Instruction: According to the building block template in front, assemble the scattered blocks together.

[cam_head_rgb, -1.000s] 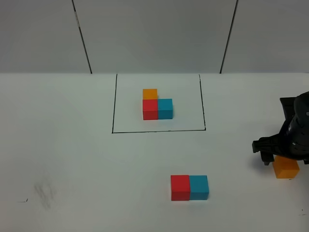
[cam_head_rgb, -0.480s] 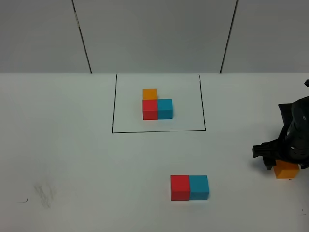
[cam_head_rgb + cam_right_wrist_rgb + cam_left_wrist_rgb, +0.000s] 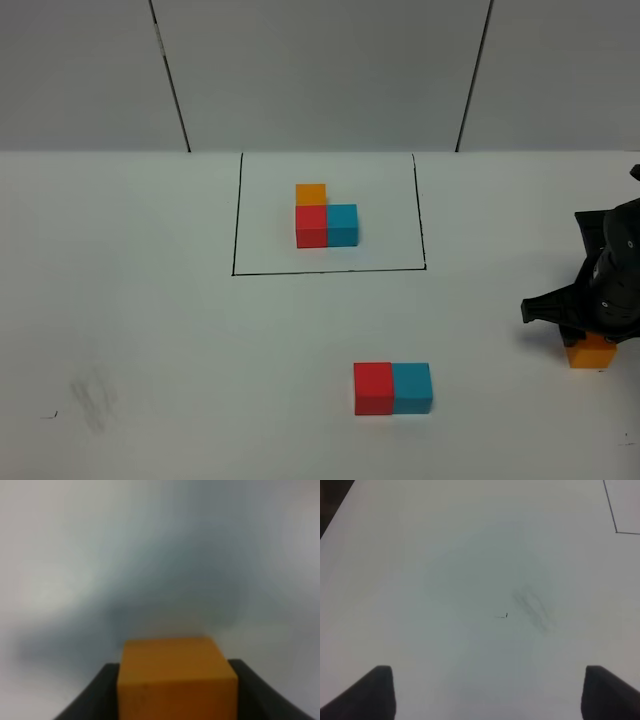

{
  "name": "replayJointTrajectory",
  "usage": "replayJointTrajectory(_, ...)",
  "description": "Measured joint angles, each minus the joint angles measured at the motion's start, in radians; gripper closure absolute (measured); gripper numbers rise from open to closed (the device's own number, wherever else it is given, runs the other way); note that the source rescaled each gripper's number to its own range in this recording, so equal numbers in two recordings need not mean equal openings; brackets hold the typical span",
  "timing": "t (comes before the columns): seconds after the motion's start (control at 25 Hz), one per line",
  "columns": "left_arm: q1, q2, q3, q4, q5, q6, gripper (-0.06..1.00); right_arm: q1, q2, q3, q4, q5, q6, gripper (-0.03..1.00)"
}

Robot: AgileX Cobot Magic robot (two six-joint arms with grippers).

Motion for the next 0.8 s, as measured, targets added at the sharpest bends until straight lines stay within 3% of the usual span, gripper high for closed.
replayJointTrajectory(0.32,0.000,0.000,0.000,0.000,0.000,0.000,-0.05,0.043,-0.200,-0.046,-0.006,0.151,-0.022,0.73)
replayJointTrajectory(0.52,0.000,0.000,0.000,0.000,0.000,0.000,-0.05,0.169,-0.281,-0.178,0.072,0.288,-0.022,0.73)
replayJointTrajectory(0.8,0.000,0.000,0.000,0.000,0.000,0.000,-0.05,0.366,-0.164,-0.442,0.160,0.372,-0.022,0.73)
